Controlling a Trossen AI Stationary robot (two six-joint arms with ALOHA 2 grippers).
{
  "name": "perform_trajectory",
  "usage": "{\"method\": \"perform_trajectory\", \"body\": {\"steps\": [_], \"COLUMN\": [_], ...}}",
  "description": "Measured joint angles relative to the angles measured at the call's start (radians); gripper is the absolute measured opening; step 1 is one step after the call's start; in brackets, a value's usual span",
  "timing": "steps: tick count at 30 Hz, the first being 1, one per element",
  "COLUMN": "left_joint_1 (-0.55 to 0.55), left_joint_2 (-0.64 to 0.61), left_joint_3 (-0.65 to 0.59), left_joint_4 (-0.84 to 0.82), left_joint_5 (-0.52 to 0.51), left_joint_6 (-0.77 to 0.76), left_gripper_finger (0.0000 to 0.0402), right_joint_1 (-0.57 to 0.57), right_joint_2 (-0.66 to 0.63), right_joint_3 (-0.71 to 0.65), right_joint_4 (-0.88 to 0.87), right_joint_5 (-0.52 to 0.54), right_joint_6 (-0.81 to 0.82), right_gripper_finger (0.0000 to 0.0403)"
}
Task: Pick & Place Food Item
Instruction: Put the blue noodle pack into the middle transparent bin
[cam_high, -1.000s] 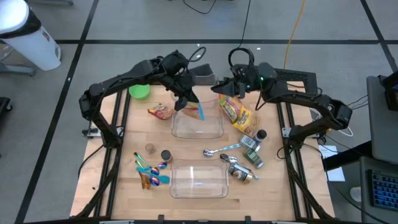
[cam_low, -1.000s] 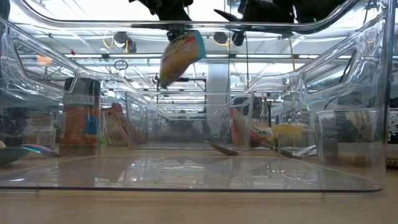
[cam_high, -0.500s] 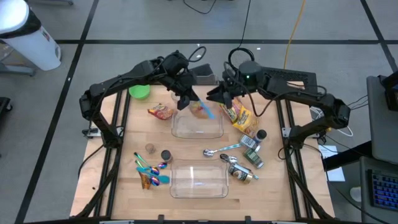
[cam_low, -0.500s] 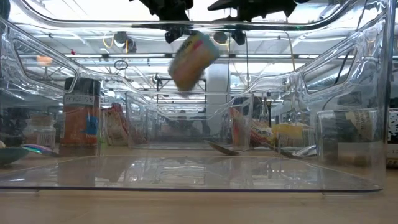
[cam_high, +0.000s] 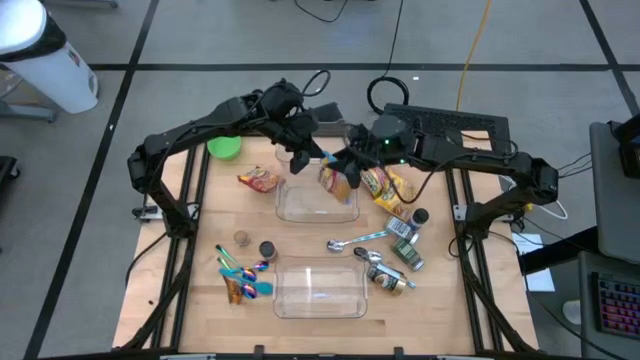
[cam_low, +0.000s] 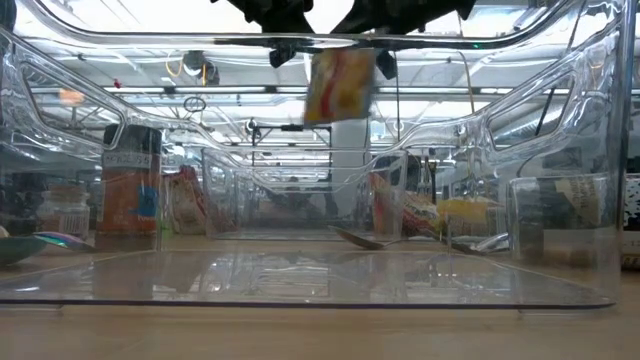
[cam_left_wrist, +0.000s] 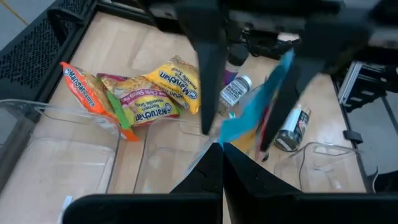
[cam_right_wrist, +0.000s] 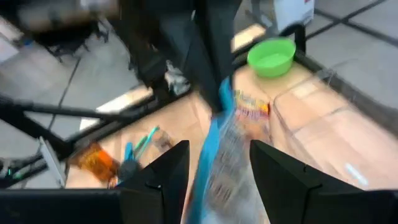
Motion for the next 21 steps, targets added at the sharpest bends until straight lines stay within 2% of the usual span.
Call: {"method": "perform_trajectory", "body": {"steps": [5,18,21], "left_joint_1": [0.000,0.000,-0.001], "left_joint_2": [0.000,0.000,0.001], "left_joint_3": [0.000,0.000,-0.001], "left_joint_4": [0.000,0.029,0.029], "left_joint_5": [-0.002,-0.017,-0.017], "left_joint_6": [-0.003,-0.004,-0.004], "left_gripper_finger": [0.0000,0.0000,0.0000], "right_joint_1": [-0.002,-0.001,-0.002], "right_joint_2": [0.009,0.016,0.017], "right_joint_3": [0.001,0.000,0.000], "right_joint_4": [-0.024,-0.069,-0.080], "right_joint_5": [0.001,-0.004,-0.003], "right_joint_6": [-0.004,-0.023,-0.023], "right_gripper_finger": [0.0150,0.0015,0.0005]}}
